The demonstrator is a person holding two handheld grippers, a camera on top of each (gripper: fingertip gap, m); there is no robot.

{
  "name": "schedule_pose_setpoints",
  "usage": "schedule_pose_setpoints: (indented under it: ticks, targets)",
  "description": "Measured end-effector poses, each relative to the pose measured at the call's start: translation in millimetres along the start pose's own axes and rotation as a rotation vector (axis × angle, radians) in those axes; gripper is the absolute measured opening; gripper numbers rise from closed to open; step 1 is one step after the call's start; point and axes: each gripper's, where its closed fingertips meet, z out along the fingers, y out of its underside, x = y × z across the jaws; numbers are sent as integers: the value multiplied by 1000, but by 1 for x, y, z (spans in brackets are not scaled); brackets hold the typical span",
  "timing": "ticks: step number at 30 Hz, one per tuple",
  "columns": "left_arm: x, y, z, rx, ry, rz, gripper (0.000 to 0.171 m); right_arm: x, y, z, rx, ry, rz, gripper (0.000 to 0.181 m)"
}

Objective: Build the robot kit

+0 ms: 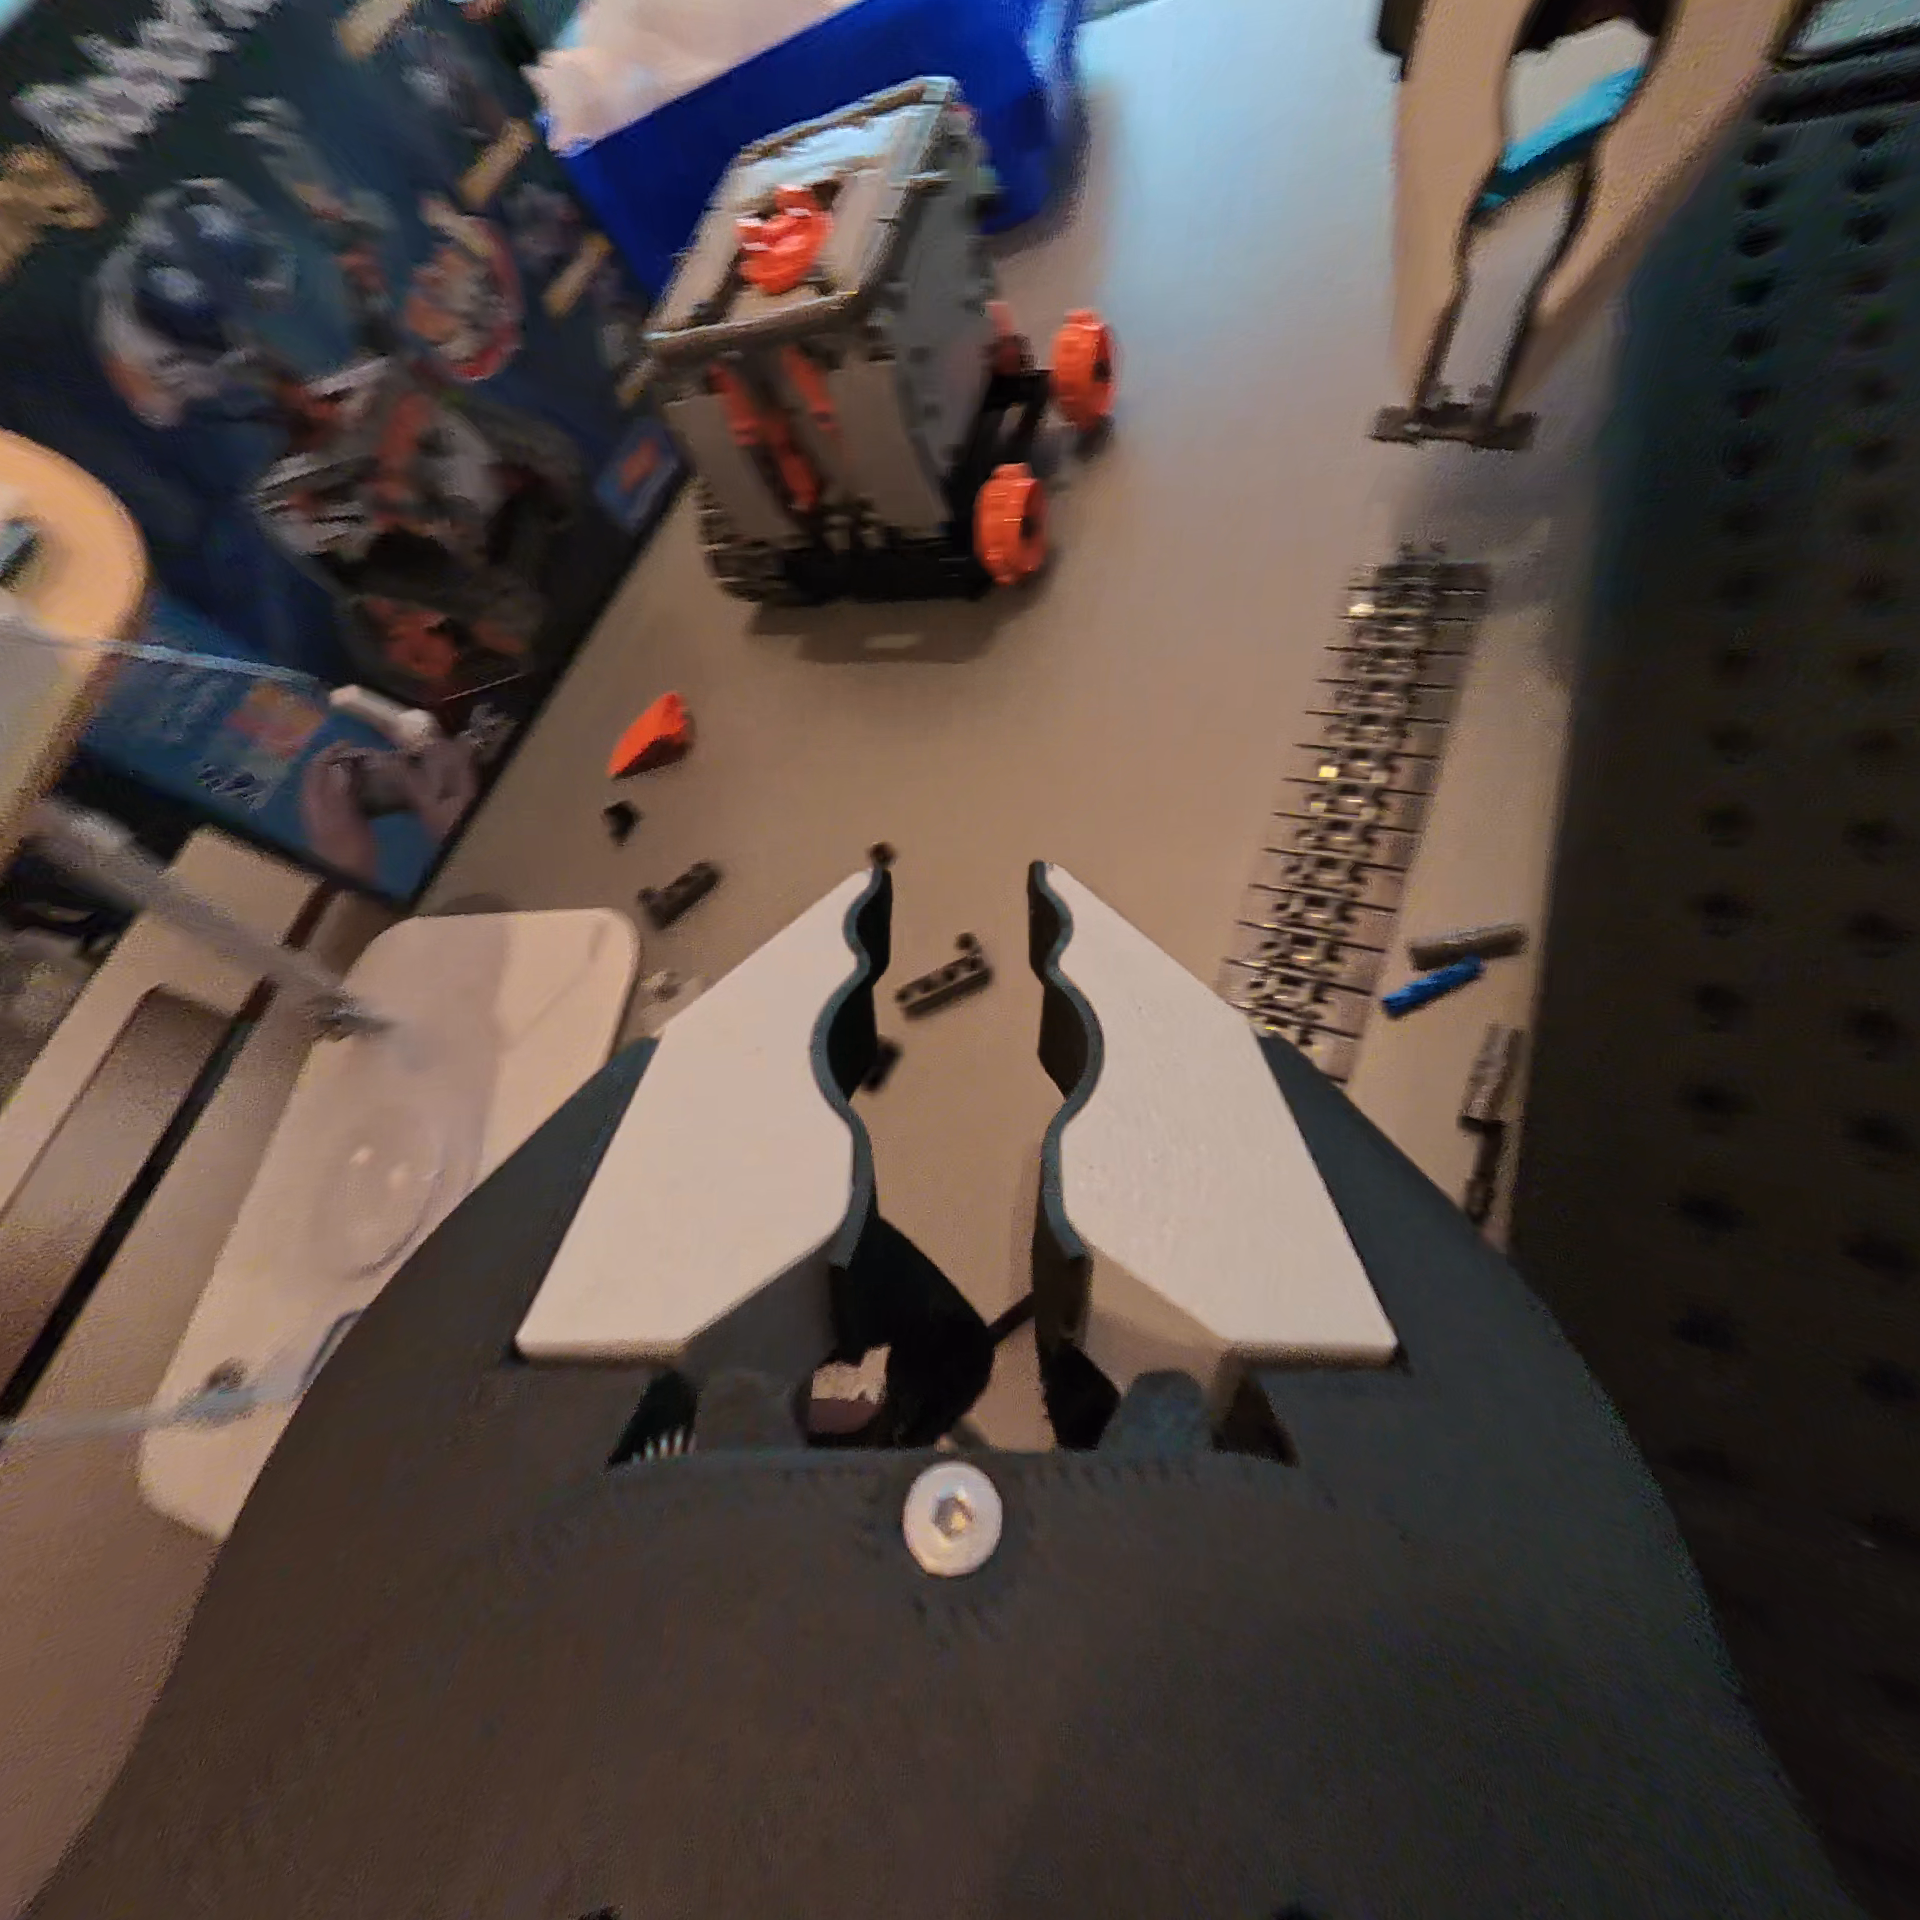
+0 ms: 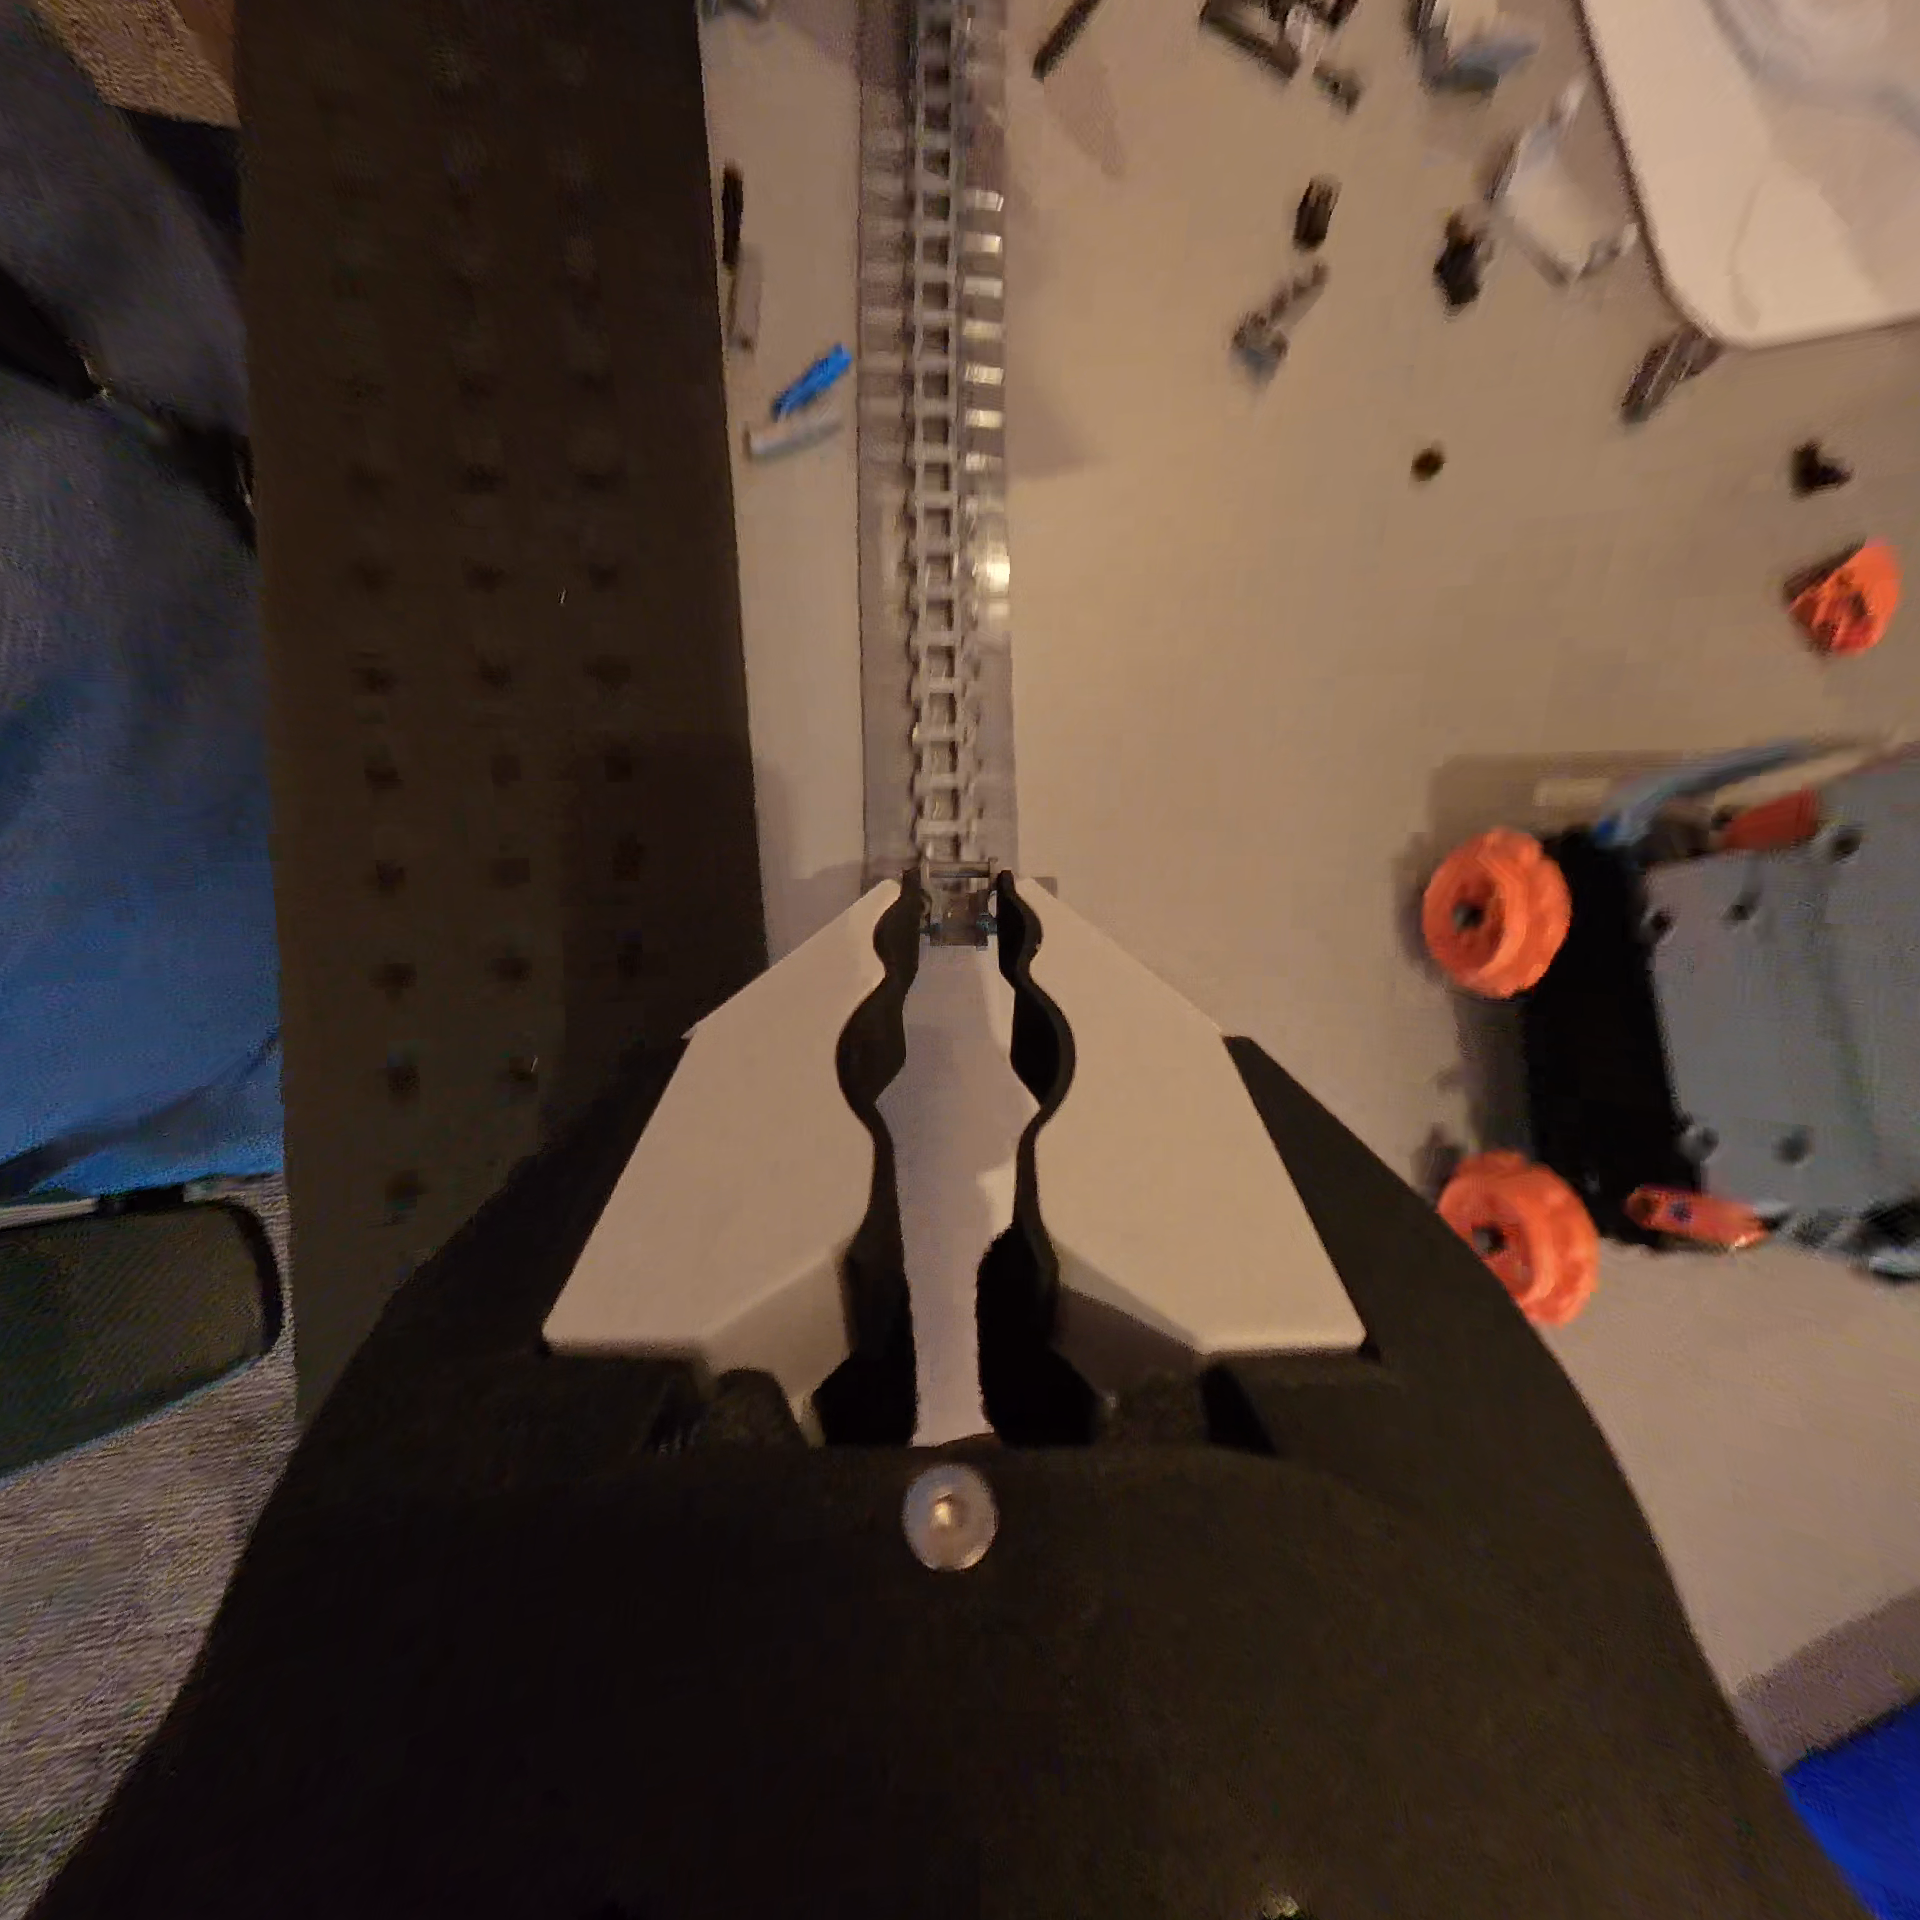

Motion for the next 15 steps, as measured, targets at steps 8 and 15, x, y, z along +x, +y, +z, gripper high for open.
schedule_pose_setpoints:
  ticks: [8,15]
  targets:
    - [70,18,38,-123,267,110,28,-12,34,8,12,-35,51,12]
    - [88,32,47,-178,340,119,27,-5,34,22,-16,-63,20,12]
